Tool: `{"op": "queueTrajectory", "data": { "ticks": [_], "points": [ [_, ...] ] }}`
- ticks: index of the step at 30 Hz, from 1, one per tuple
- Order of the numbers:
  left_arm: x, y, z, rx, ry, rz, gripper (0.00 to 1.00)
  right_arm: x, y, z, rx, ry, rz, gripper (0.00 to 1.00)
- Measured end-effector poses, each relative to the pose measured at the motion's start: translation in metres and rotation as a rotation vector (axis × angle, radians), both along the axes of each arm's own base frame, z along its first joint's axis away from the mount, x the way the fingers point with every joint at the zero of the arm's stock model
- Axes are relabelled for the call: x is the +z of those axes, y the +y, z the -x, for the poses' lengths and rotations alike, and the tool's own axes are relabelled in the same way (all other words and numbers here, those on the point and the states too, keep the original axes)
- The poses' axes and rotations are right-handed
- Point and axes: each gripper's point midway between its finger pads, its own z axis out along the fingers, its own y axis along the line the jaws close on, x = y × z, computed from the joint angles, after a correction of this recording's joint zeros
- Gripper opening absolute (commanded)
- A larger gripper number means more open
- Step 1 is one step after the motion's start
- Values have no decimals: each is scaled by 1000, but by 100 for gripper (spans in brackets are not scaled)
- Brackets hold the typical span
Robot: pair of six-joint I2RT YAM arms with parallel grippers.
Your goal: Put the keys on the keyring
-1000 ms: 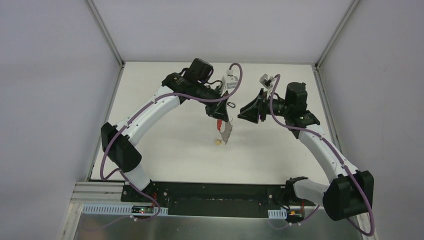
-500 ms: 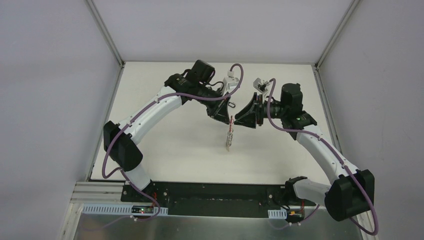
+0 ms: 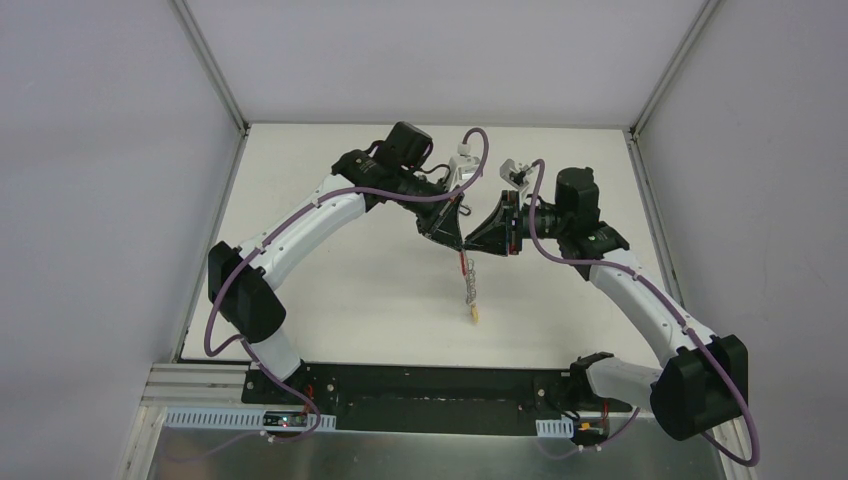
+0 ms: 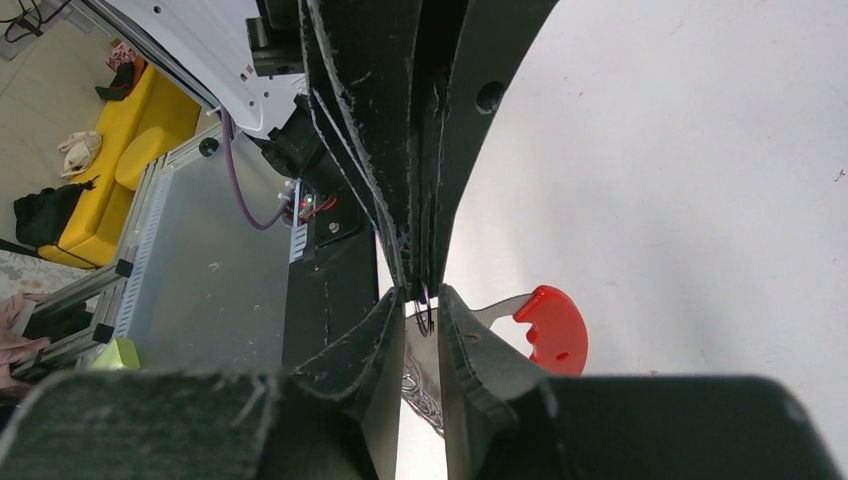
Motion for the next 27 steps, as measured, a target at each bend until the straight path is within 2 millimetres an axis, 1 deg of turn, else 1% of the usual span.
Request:
{"op": "queueTrajectory", "data": {
  "ticks": [9, 12, 19, 22, 25, 27],
  "points": [
    [-3, 0, 1, -1, 6, -1, 0, -3, -1, 0, -2, -7, 9, 7],
    [-4, 0, 1, -2, 9, -2, 0, -4, -1, -1, -5, -8, 12, 0],
    [-4, 0, 1, -2, 7, -1, 0, -4, -1, -1, -6, -16, 14, 0],
    [-4, 0, 0, -1, 2, -1, 19, -5, -2, -3, -13, -24, 19, 0],
    [-4, -1, -3, 2, -16, 3, 42, -8, -6, -7, -35, -19, 30, 0],
    [-4, -1, -6, 8, -32, 4, 51, -10, -13, -14, -76, -11, 41, 0]
  ]
}}
